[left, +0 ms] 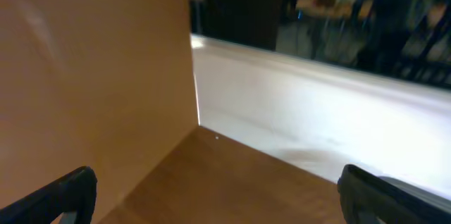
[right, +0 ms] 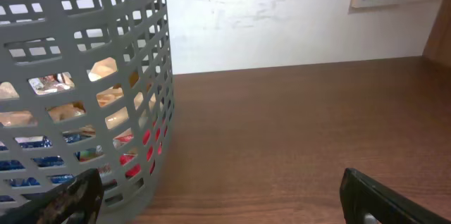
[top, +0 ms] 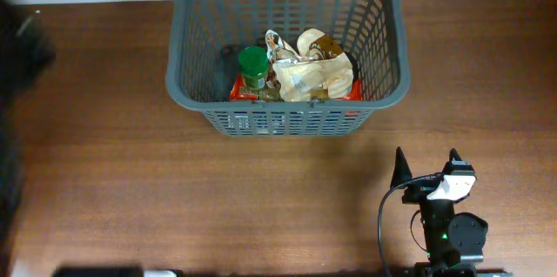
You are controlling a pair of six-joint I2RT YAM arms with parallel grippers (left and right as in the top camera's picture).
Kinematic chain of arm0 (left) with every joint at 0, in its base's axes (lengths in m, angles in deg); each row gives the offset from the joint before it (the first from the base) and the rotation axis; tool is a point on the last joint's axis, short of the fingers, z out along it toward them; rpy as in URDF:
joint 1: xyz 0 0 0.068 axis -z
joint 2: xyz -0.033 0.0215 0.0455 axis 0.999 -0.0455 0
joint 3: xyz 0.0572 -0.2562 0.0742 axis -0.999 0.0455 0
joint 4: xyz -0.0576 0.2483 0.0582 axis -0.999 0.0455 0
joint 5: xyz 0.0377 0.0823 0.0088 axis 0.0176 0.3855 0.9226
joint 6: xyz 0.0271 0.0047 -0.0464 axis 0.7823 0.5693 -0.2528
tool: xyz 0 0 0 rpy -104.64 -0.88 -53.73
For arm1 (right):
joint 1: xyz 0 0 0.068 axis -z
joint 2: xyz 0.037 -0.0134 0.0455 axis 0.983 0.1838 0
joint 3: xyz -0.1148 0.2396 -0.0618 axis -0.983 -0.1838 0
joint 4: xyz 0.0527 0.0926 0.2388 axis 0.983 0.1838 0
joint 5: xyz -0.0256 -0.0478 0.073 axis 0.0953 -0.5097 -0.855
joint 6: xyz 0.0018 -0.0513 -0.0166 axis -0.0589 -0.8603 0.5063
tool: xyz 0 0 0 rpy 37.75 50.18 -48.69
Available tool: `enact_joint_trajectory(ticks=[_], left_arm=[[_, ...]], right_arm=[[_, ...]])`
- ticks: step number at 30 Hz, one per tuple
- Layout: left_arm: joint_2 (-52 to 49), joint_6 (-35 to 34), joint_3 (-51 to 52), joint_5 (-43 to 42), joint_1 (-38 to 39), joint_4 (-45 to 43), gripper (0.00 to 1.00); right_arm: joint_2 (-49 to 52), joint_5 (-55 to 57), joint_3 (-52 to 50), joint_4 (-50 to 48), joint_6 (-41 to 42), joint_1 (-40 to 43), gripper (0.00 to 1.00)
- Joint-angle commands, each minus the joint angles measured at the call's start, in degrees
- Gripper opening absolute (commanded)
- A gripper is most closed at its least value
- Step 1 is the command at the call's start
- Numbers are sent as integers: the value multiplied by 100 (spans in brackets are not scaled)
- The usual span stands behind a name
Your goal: Pack container
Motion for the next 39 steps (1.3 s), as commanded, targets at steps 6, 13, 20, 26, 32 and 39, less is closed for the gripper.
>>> enact_joint_trajectory(ticks=[6,13,20,26,32,39], left_arm=[[1158,-72,63,-533,-20,702,99],[2142,-780,1690,-1248,-350,640,99],[3521,-1508,5176,-1462,-656,-1032,99],[4553,-1508,7834,-1871,-748,-2935,99],[5436,-1513,10268,-2192,-748,-4645,99],[6225,-1554,12262,-2420,-748,-5956,99]], right_arm=[[-55,92,-39,26,26,-61,99],[-55,92,-39,26,26,-61,99],[-55,92,-39,26,26,-61,99],[-55,92,-39,26,26,-61,99],[-55,92,-39,26,26,-61,99],[-55,92,-39,26,26,-61,99]])
